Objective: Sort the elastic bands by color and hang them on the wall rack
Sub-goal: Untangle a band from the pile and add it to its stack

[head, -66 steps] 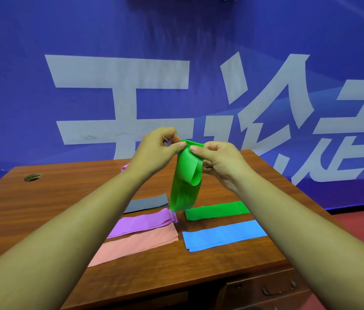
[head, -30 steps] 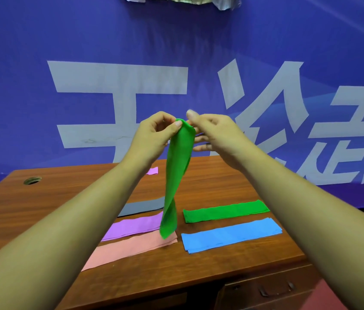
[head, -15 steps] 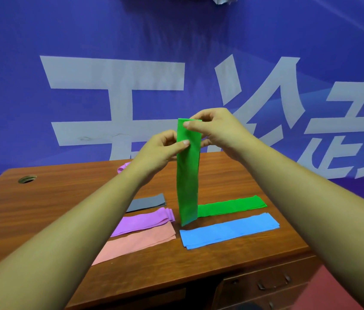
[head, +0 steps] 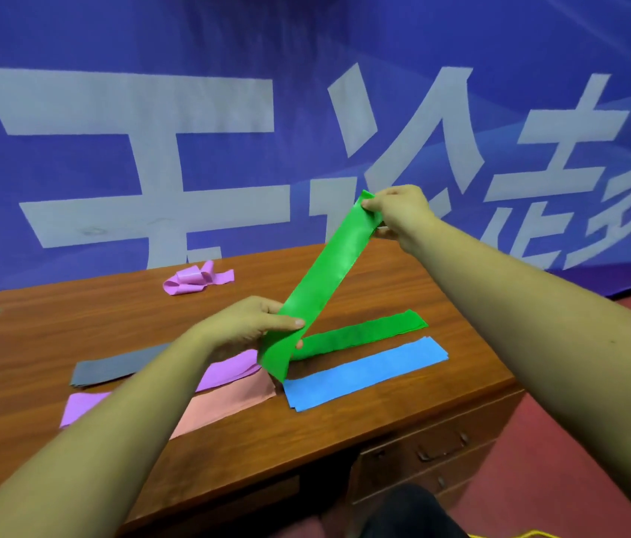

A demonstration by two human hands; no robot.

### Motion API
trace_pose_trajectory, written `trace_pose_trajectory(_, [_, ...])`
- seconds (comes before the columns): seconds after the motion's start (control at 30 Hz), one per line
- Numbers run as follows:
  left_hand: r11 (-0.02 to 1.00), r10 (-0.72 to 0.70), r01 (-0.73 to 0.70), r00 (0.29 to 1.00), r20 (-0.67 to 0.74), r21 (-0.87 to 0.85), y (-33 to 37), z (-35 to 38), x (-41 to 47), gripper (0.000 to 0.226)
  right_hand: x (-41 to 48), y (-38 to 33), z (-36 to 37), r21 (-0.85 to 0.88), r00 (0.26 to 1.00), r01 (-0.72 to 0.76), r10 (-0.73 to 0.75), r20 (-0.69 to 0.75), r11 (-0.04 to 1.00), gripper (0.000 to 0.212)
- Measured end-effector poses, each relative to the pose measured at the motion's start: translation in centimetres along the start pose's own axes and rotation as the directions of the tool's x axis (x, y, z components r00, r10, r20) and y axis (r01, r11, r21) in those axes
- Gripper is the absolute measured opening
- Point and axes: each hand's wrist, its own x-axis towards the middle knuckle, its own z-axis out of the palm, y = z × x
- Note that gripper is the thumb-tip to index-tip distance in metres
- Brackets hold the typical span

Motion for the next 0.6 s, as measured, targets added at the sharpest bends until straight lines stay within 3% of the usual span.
trace_pose_trajectory(0.17, [0.994,-0.089,0.089,0.996,-0.001,0.061,-2.1,-1.0,0.6,0.015,1.5,5.1,-3.2,-0.020,0.989,-0.093,0.090,-0.119,0.995,0.020])
trace_pose_trajectory(0.37, [0.991,-0.131,0.137,0.941,-0.313,-0.001,-4.9,-1.5,3.3,0.015,2.6,11.8,-5.4,-0.072,0.958,-0.227,0.210,-0.193,0.971,0.003])
trace_pose_trajectory(0.5, [0.979,-0.110,0.166,0.918,-0.380,0.118,-6.1,-1.1,5.1,0.012,3.1,15.1,-6.0,-0.136,0.960,-0.231,0.202,-0.194,0.963,0.006])
trace_pose_trajectory(0.6, [0.943,-0.056,0.182,0.912,-0.407,0.278,-7.0,-0.7,6.8,0.007,4.1,17.9,-6.5,-0.265,0.963,-0.221,0.165,-0.215,0.939,0.024])
